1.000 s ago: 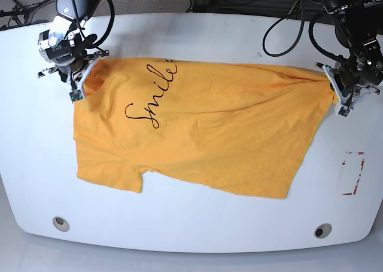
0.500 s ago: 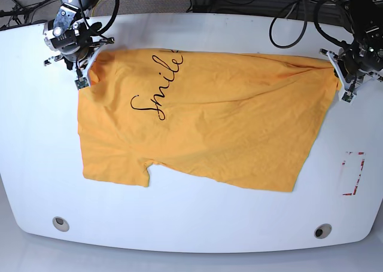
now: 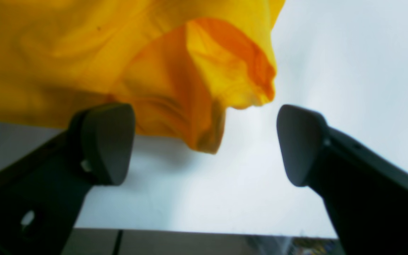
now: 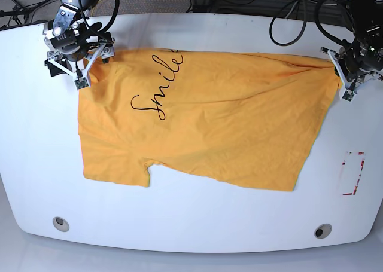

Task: Fold the T-shirt properly
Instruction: 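Move the open right gripper along the shirt edge toward the hem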

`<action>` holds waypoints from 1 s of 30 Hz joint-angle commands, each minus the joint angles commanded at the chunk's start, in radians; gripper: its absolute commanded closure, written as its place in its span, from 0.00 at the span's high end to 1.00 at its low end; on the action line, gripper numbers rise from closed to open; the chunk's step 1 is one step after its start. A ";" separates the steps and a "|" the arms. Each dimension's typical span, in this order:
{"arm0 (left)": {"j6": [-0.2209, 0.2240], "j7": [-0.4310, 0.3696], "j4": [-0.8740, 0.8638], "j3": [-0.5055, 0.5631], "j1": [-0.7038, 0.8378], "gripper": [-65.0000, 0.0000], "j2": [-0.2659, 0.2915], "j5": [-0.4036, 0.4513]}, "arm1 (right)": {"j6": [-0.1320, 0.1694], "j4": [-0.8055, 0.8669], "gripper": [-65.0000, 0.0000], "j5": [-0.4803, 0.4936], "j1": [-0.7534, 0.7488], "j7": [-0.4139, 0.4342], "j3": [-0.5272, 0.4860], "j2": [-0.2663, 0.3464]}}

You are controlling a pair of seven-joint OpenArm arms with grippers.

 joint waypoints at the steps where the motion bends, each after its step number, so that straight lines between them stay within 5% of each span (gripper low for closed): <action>1: 0.000 0.000 0.000 0.000 0.000 0.38 0.000 0.000 | 0.000 0.000 0.91 0.017 0.005 0.000 0.009 0.002; 5: 0.000 0.000 0.006 0.000 0.000 0.52 0.000 -0.002 | 0.000 -0.006 0.87 0.078 0.066 0.000 0.054 0.014; 20: 0.000 0.000 0.006 0.000 -0.003 0.52 0.000 -0.006 | 0.000 -0.267 0.87 -0.043 0.390 0.009 0.060 0.046; 30: 0.000 0.000 0.005 -0.002 -0.057 0.52 -0.003 -0.002 | 0.000 -0.546 0.86 -0.054 0.496 0.146 0.060 0.110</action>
